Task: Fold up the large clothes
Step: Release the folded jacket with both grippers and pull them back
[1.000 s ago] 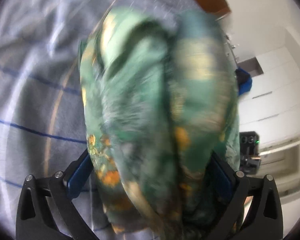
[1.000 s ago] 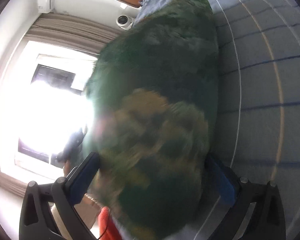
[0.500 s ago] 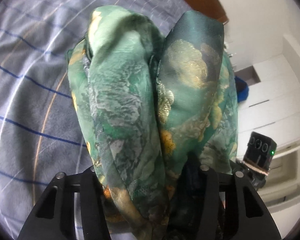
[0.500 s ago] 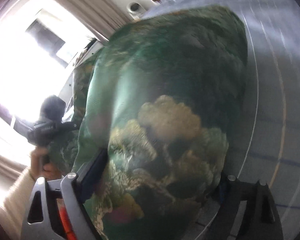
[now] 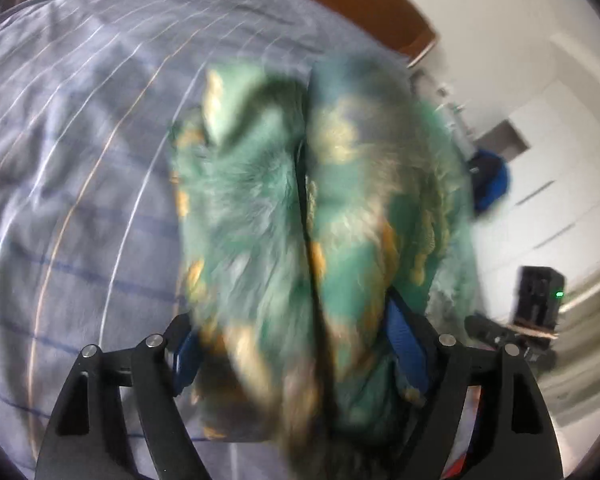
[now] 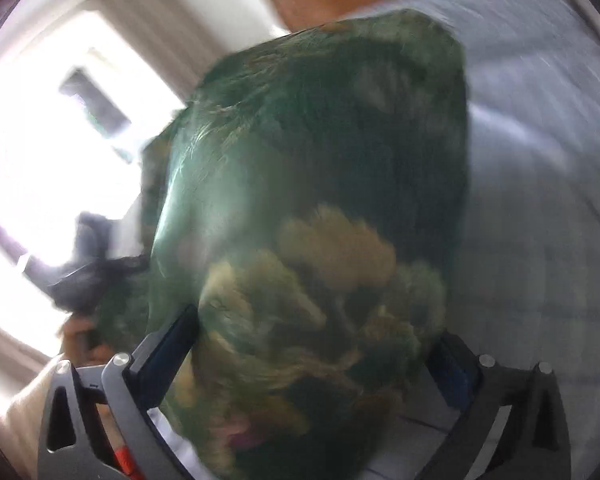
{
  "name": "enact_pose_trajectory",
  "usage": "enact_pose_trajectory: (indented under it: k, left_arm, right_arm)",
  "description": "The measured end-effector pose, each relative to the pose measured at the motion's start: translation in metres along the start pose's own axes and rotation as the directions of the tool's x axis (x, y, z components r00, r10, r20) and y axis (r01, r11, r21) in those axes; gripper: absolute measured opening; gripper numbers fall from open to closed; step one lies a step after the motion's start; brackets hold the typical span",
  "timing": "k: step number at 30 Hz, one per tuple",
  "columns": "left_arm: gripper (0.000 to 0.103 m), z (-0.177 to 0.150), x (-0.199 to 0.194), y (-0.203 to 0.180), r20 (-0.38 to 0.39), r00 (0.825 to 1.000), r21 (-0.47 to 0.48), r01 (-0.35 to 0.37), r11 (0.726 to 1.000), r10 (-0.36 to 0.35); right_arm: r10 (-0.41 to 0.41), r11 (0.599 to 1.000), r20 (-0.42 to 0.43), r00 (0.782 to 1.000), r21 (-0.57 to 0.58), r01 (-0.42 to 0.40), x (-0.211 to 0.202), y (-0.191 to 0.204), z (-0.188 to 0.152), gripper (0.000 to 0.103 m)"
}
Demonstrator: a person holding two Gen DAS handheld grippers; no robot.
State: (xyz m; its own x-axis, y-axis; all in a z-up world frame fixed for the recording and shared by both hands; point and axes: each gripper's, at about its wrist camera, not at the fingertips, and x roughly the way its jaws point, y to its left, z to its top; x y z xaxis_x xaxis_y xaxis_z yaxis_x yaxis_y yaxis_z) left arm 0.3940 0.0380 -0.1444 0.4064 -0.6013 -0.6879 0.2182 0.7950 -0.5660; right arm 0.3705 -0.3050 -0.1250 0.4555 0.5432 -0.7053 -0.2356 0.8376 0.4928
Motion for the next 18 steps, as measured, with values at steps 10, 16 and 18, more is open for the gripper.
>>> enact_pose_trajectory:
  k: [10, 16, 18]
  left_arm:
    - [0.103, -0.09, -0.128, -0.093, 0.503, 0.804, 0.288, -0.501, 0.816, 0.317]
    - [0.103, -0.106, -0.158, -0.127, 0.572, 0.719, 0.18, -0.579, 0.795, 0.394]
    - [0.103, -0.116, -0.17, -0.131, 0.578, 0.705, 0.144, -0.585, 0.798, 0.412]
  right_arm:
    - [-0.28, 0.92, 0.234, 0.931, -0.212, 0.33, -0.106, 0.033, -0.083, 0.103]
    - [-0.257, 0.896, 0.424, 0.868, -0.231, 0.378, -0.17, 0.081, -0.132, 0.103]
    - [-0.256, 0.894, 0.494, 0.831, -0.205, 0.398, -0.183, 0.096, -0.141, 0.103]
